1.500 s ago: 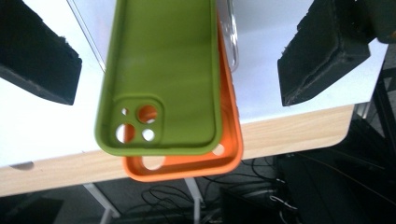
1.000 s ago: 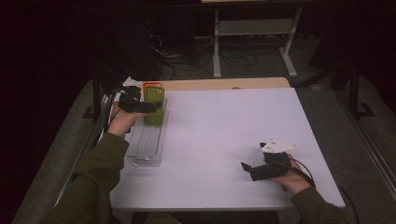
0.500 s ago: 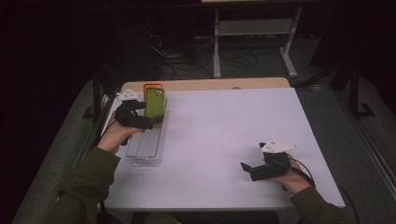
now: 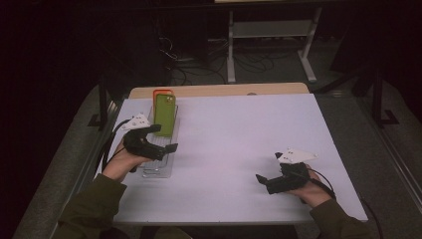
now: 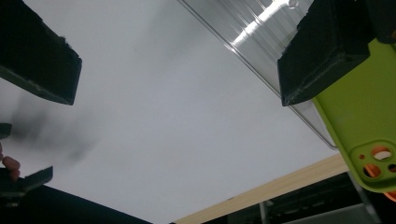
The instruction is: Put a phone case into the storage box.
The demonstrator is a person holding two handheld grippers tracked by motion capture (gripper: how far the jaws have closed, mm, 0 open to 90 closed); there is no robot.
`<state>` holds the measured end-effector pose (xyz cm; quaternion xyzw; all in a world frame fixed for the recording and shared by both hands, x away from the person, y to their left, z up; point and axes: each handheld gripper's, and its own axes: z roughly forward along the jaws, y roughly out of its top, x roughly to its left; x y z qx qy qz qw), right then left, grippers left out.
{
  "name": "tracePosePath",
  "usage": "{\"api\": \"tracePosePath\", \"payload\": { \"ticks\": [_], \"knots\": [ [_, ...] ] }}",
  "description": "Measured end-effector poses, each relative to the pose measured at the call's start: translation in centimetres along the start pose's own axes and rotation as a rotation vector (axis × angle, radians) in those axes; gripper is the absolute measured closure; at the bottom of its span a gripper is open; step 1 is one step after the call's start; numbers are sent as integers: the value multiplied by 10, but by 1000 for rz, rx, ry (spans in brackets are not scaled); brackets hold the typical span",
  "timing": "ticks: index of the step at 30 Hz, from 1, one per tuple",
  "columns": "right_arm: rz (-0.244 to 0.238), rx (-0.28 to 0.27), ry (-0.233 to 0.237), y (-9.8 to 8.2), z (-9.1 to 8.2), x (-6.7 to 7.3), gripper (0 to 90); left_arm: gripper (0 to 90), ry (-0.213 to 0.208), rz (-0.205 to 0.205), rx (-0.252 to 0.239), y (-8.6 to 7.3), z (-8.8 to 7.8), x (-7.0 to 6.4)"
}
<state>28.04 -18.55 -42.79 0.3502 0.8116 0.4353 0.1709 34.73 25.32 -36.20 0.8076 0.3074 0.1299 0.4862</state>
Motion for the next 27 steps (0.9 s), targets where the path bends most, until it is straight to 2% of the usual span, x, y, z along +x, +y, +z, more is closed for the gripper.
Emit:
{"api": "tracePosePath", "payload": {
  "ticks": [9, 17, 27],
  "knots": [
    [0, -54, 22, 11, -11, 0, 0, 0, -15, -9, -9, -21, -4, -7],
    [-6, -71, 31, 15, -14, -2, 0, 0, -24, -5, 19, -38, -6, -9],
    [-21, -76, 34, 18, -14, 0, 0, 0, -23, 5, 43, -44, -3, -11]
  ]
}}
